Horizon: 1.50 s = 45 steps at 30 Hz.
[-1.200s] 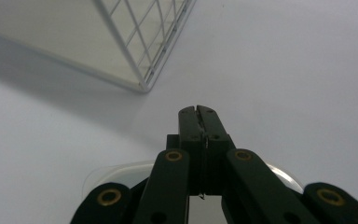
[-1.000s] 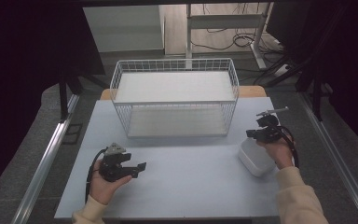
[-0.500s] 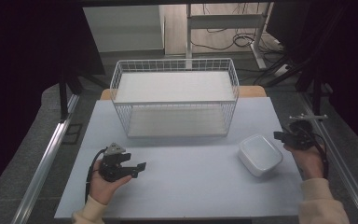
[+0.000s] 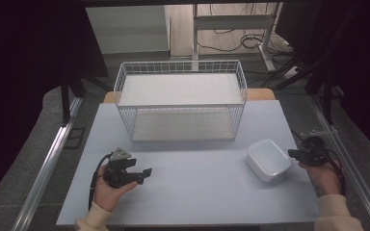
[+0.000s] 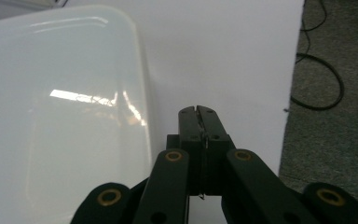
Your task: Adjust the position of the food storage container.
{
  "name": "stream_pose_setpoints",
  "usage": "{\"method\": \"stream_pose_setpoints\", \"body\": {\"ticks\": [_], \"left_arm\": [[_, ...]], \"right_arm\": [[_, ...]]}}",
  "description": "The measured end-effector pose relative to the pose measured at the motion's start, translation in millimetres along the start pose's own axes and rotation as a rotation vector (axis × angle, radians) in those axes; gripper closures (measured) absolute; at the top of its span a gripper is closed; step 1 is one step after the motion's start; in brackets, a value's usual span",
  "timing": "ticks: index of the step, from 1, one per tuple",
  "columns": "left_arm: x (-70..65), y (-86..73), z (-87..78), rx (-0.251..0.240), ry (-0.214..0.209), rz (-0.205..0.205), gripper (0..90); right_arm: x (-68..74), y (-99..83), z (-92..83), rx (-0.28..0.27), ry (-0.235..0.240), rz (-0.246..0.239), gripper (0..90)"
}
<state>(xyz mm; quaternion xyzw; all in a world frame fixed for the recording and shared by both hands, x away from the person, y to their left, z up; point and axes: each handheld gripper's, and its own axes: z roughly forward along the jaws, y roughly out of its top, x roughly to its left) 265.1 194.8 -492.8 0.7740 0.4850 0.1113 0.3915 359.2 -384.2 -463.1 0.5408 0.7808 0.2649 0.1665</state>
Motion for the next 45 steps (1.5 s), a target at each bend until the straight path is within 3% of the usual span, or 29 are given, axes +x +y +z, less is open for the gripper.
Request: {"method": "stream_pose_setpoints", "body": {"ticks": [11, 26, 45], "left_arm": [[-0.8, -0.2, 0.4, 0.002, 0.000, -0.002, 23.8], [0.8, -0.2, -1.2, -0.005, 0.001, -0.005, 23.8], [1.9, -0.3, -2.0, -0.009, -0.001, -0.007, 23.8]], "right_arm": [[22.7, -1.7, -0.4, 0.016, 0.029, -0.042, 89.3], [79.6, 4.0, 12.5, 0.035, 0.125, -0.142, 89.3], [136.4, 9.0, 25.7, 0.024, 0.236, -0.231, 89.3]]}}
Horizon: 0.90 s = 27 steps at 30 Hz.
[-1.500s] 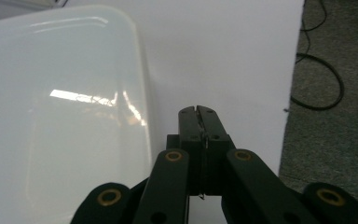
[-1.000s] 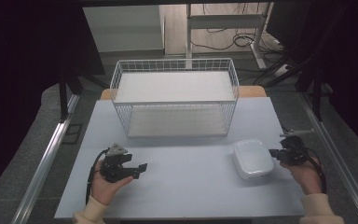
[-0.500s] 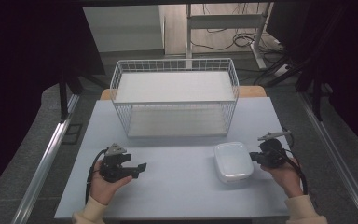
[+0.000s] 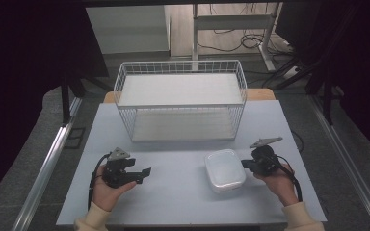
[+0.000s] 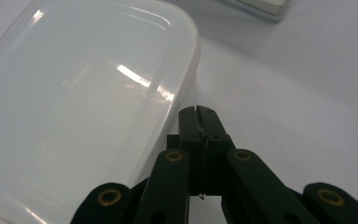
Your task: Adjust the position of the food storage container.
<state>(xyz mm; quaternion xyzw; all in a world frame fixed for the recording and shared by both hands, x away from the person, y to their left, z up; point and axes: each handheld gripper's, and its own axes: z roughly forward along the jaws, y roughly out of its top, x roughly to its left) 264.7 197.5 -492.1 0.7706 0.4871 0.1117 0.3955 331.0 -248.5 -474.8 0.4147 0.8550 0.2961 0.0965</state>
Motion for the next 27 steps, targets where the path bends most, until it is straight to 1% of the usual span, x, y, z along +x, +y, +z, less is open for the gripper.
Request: {"method": "stream_pose_setpoints", "body": {"ticks": [3, 5, 7, 11, 16, 19, 23, 27], "left_arm": [[-0.6, 0.0, 0.4, 0.001, 0.001, -0.001, 23.8], [-0.7, 0.0, 0.5, 0.002, 0.000, 0.000, 23.7], [-0.5, 0.0, 0.7, 0.002, -0.001, 0.002, 23.8], [0.2, 0.2, 1.1, 0.003, -0.001, 0.007, 23.8], [0.1, 0.2, 1.1, 0.002, -0.003, 0.005, 23.8], [0.9, 0.4, 1.4, 0.003, -0.004, 0.015, 23.8], [0.4, 0.3, 1.6, 0.004, -0.004, 0.010, 23.8], [1.1, 0.5, 1.2, 0.000, -0.005, 0.009, 23.8]], "right_arm": [[6.4, -2.5, 0.7, -0.004, 0.021, -0.002, 89.3], [10.2, -4.9, 0.6, 0.001, 0.020, -0.016, 89.3], [14.3, -7.2, -0.1, -0.009, 0.029, -0.024, 89.3], [22.9, -8.8, -2.0, -0.016, 0.045, -0.030, 89.3], [34.4, -6.3, 0.2, -0.014, 0.077, -0.046, 89.3], [43.5, -4.7, 3.7, -0.018, 0.104, -0.057, 89.3], [55.4, -1.7, 8.1, -0.021, 0.121, -0.081, 89.3], [63.6, 2.3, 12.9, -0.022, 0.132, -0.096, 89.3]]}}
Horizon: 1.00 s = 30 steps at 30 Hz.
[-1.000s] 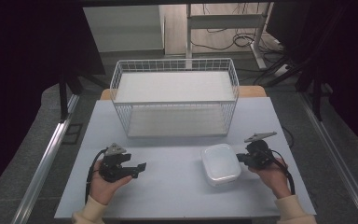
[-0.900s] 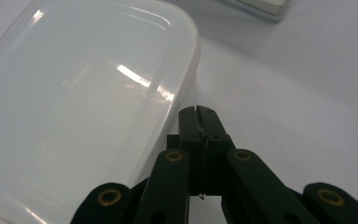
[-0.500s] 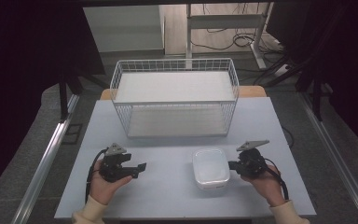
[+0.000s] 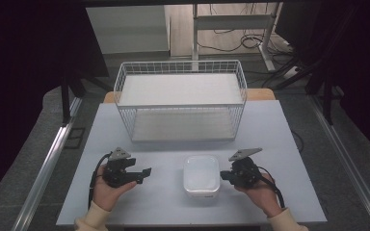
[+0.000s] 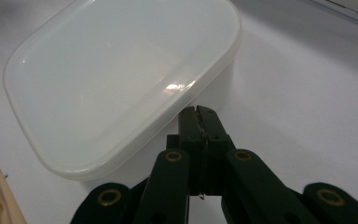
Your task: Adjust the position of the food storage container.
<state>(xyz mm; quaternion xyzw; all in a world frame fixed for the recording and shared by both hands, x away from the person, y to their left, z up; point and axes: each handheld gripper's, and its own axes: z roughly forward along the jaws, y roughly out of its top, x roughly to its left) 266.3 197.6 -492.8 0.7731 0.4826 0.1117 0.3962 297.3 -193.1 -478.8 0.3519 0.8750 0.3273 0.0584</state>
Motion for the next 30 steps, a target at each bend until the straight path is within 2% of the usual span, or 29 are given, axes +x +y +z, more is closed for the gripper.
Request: {"method": "stream_pose_setpoints", "body": {"ticks": [12, 17, 23, 30], "left_arm": [[4.1, 0.3, -1.6, -0.006, -0.003, -0.011, 23.9], [5.5, 0.2, -1.3, -0.005, -0.005, -0.014, 23.9], [6.3, 0.4, -2.5, -0.012, -0.011, -0.017, 24.0], [1.6, 1.4, -6.8, -0.025, -0.017, -0.012, 24.1]], "right_arm": [[15.0, 15.7, 21.4, 0.000, 0.034, -0.046, 89.3], [15.1, 15.3, 21.7, -0.006, 0.028, -0.054, 89.3], [7.4, 14.1, 6.0, -0.097, 0.001, -0.024, 89.2], [7.0, 7.9, -11.8, -0.195, -0.021, 0.023, 88.2]]}}
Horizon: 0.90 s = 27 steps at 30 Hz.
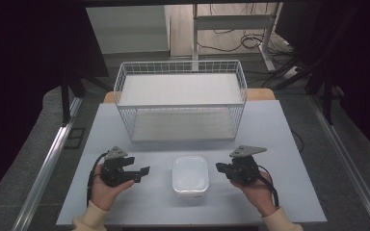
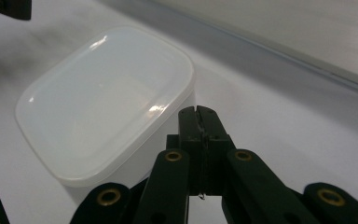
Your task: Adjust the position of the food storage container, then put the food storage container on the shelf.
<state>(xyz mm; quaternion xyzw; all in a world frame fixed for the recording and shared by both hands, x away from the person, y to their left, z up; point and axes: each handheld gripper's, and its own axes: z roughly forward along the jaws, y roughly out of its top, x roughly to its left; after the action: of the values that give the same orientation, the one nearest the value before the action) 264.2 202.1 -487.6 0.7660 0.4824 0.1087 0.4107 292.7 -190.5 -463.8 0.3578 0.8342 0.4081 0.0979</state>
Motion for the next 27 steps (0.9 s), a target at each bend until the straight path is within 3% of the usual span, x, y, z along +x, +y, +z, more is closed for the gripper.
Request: {"method": "stream_pose_setpoints", "body": {"ticks": [4, 8, 12, 15, 19, 27], "left_arm": [[-2.4, 0.4, -1.0, -0.001, 0.000, 0.008, 24.1], [-4.1, 0.7, -2.2, -0.006, -0.004, 0.004, 24.0], [-6.8, 1.3, -6.1, -0.022, -0.008, -0.025, 24.2], [-9.6, 3.7, -8.9, -0.033, -0.026, -0.047, 24.8], [-10.6, 4.2, -8.5, -0.027, -0.061, -0.074, 25.5], [-22.4, 10.8, -4.5, -0.011, -0.070, -0.088, 28.8]], "right_arm": [[-2.9, -2.5, -9.3, -0.055, 0.020, 0.033, 77.2], [-7.5, -5.8, -10.4, -0.112, 0.028, 0.096, 41.9], [-8.7, -7.2, -7.7, -0.128, 0.062, 0.145, 32.2], [-6.9, -8.0, -6.3, -0.128, 0.067, 0.170, 28.5], [-6.6, -8.8, -4.8, -0.118, 0.100, 0.197, 30.3], [-2.4, -3.3, -9.4, -0.110, 0.125, 0.234, 27.9]]}}
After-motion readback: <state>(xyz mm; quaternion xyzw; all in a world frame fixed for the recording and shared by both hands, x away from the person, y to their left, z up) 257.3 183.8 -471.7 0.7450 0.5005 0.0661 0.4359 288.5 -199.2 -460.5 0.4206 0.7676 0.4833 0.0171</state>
